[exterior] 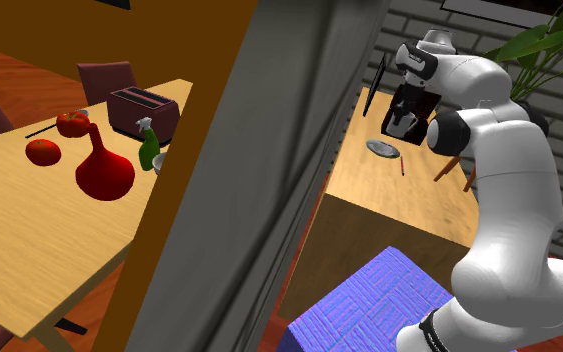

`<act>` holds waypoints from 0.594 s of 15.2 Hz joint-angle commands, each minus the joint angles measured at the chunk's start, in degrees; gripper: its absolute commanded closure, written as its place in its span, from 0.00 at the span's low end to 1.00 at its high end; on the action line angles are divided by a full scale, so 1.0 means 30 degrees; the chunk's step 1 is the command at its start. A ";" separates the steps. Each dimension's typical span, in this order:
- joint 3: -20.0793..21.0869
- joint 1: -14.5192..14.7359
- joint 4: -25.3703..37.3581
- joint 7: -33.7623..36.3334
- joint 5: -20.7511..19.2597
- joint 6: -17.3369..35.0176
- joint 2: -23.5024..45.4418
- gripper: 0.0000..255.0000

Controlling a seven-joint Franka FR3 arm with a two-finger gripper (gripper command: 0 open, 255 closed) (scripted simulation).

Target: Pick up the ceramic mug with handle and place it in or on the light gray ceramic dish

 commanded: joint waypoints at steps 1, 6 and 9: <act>-0.0022 0.0121 -0.0784 -0.0106 0.0002 0.0668 -0.0113 1.00; -0.0093 0.0576 -0.2965 -0.0259 -0.0032 0.2316 -0.0565 1.00; -0.0099 0.0758 -0.3938 -0.0328 -0.0020 0.3161 -0.0658 1.00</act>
